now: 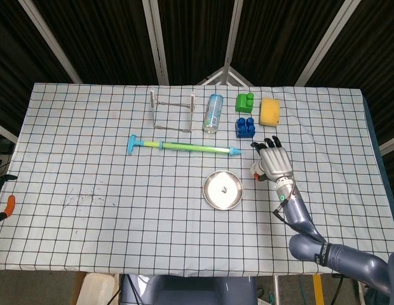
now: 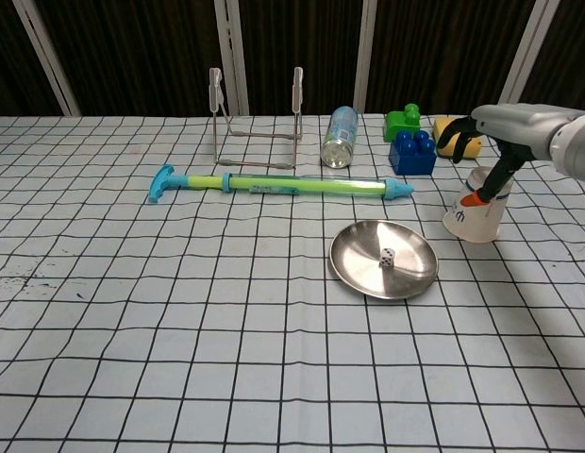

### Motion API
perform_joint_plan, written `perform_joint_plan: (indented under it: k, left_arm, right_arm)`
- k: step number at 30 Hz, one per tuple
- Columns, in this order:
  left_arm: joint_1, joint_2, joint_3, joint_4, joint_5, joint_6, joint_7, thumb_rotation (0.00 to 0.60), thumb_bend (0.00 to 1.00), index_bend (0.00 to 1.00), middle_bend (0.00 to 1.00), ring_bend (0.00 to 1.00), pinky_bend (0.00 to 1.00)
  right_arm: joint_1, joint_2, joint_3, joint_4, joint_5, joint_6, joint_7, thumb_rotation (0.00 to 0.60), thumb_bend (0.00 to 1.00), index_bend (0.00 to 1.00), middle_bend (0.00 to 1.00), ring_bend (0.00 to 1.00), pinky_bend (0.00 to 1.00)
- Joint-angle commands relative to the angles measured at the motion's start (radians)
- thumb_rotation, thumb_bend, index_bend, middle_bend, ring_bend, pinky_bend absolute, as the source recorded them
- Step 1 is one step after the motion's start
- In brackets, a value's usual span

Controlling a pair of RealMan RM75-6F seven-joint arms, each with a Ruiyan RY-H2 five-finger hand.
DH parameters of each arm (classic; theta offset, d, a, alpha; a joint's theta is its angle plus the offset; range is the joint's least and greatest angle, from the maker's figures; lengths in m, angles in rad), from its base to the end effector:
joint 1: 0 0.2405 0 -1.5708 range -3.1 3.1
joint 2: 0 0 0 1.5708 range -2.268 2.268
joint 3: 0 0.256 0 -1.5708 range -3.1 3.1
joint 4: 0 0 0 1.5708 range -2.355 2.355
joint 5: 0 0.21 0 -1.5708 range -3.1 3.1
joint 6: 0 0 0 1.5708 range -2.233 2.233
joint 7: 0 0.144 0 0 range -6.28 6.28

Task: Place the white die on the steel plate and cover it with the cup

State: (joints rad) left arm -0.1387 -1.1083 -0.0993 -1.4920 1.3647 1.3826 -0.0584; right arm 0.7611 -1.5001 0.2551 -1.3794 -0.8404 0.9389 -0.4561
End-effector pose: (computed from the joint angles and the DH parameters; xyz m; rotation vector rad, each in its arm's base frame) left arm -0.3436 0.2105 0.1799 -1.3152 -0.9102 -0.8130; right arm -0.1873 -0.3899 0.0244 1.6332 -0.9876 0.7604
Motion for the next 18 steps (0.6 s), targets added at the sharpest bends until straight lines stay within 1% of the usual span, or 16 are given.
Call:
perform_joint_plan:
  k: [1,6,11,18]
  left_arm:
    - [0.0,0.0,0.0,0.0,-0.001,0.0,0.001,0.6,0.67,0.28,0.0,0.0,0.09]
    - [-0.002,-0.003,0.001,0.0,-0.001,-0.003,0.008,0.6,0.67,0.28,0.0,0.0,0.09]
    - [-0.003,-0.004,0.002,-0.002,-0.001,-0.004,0.015,0.6,0.67,0.28,0.0,0.0,0.09]
    - [-0.005,-0.007,0.003,-0.004,-0.002,-0.007,0.025,0.6,0.67,0.28,0.0,0.0,0.09]
  right_arm:
    - [0.0,0.001,0.001,0.006,0.001,0.003,0.002,0.6,0.29,0.29,0.36,0.15,0.0]
    - [-0.002,0.01,-0.007,0.013,0.009,-0.001,-0.002,0.6,0.31,0.31,0.37,0.15,0.0]
    - [-0.007,0.019,-0.011,0.012,0.014,0.001,-0.004,0.6,0.31,0.31,0.37,0.15,0.0]
    - [-0.017,0.041,-0.023,-0.017,0.016,0.008,-0.009,0.6,0.31,0.31,0.37,0.15,0.0]
